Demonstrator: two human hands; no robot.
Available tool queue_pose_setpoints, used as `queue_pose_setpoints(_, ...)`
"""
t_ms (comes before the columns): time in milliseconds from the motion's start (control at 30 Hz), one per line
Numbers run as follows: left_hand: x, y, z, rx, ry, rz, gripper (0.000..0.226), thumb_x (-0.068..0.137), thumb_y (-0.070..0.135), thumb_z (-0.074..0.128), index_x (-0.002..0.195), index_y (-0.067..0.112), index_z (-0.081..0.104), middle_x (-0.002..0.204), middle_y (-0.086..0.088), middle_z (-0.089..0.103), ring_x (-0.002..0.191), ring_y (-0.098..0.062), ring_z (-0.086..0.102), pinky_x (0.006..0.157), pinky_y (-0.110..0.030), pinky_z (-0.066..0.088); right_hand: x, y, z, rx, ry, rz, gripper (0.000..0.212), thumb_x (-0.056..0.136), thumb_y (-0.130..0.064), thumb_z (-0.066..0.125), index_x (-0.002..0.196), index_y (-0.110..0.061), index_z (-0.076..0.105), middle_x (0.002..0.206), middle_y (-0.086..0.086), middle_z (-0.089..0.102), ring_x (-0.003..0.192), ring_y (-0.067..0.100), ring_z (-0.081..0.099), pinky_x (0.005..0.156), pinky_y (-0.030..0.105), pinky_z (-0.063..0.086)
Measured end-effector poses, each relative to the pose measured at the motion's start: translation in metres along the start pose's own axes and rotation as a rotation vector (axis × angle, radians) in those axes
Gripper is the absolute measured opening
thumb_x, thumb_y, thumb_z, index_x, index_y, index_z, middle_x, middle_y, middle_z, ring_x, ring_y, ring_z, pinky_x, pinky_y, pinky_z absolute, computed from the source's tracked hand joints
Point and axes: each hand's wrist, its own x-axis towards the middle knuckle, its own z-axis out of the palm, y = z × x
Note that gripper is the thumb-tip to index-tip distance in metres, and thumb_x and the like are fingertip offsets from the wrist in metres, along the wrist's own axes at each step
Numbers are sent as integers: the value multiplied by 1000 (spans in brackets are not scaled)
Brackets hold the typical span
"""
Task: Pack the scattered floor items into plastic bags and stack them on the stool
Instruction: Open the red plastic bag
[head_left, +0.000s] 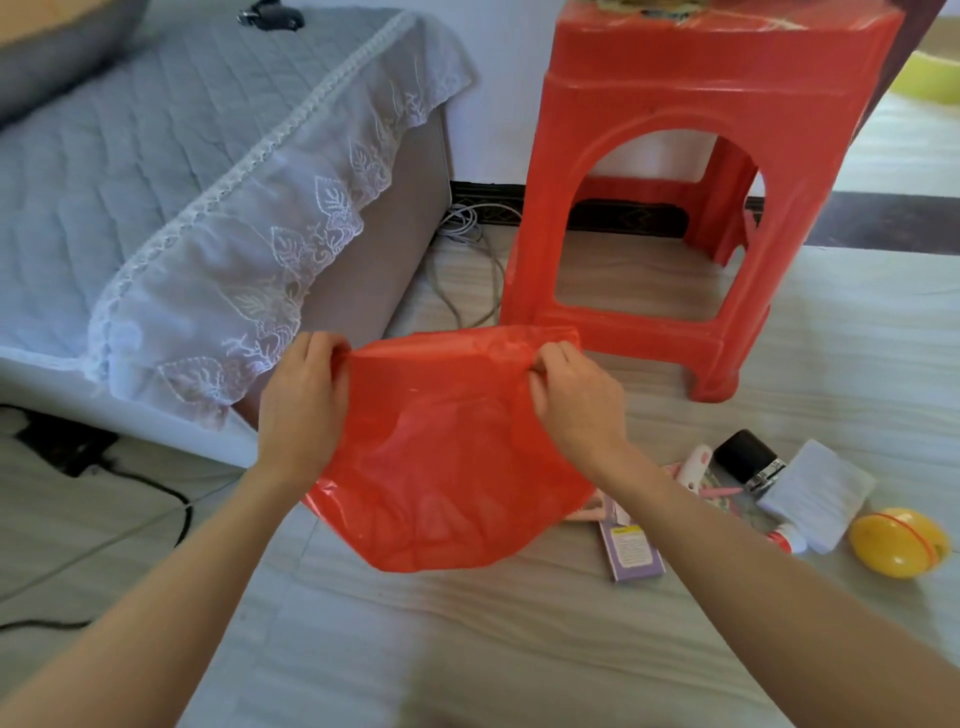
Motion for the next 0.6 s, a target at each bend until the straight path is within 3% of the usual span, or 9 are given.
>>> queue_pose_setpoints(100,10,-3,9,-62,28,-5,15,89,4,50,102,0,54,102,-18,56,89,-36,55,76,-44,43,2,1,3,50,-4,51,7,82,-14,57,82,-7,56,84,11,60,68,34,60,49,31,37)
queue_pose_setpoints(200,7,-8,24,-68,19,11,14,86,1,50,99,-1,55,99,-20,56,88,-37,56,75,-45,44,1,8,15,153,-165,171,11,88,-15,53,94,-6,55,100,13,56,87,36,56,69,41,42)
queue_pose_setpoints(267,-1,-14,33,-33,-18,25,15,84,5,49,97,0,57,96,-20,56,84,-40,57,71,-48,45,-3,14,26,223,-244,220,10,87,-13,54,94,-6,56,100,13,57,91,33,56,77,39,41)
queue_pose_setpoints(433,-14,-22,38,-7,-64,14,15,80,1,59,95,1,61,92,-21,58,79,-41,59,68,-47,48,-11,22,36,325,-324,318,7,83,-11,60,88,-6,61,94,12,63,88,26,59,78,29,40)
queue_pose_setpoints(600,-25,-16,22,-38,19,-48,12,83,5,59,95,4,62,91,-16,61,78,-36,60,68,-44,48,-22,14,24,375,-260,269,3,82,-14,63,84,-12,61,88,5,65,79,18,58,76,30,42)
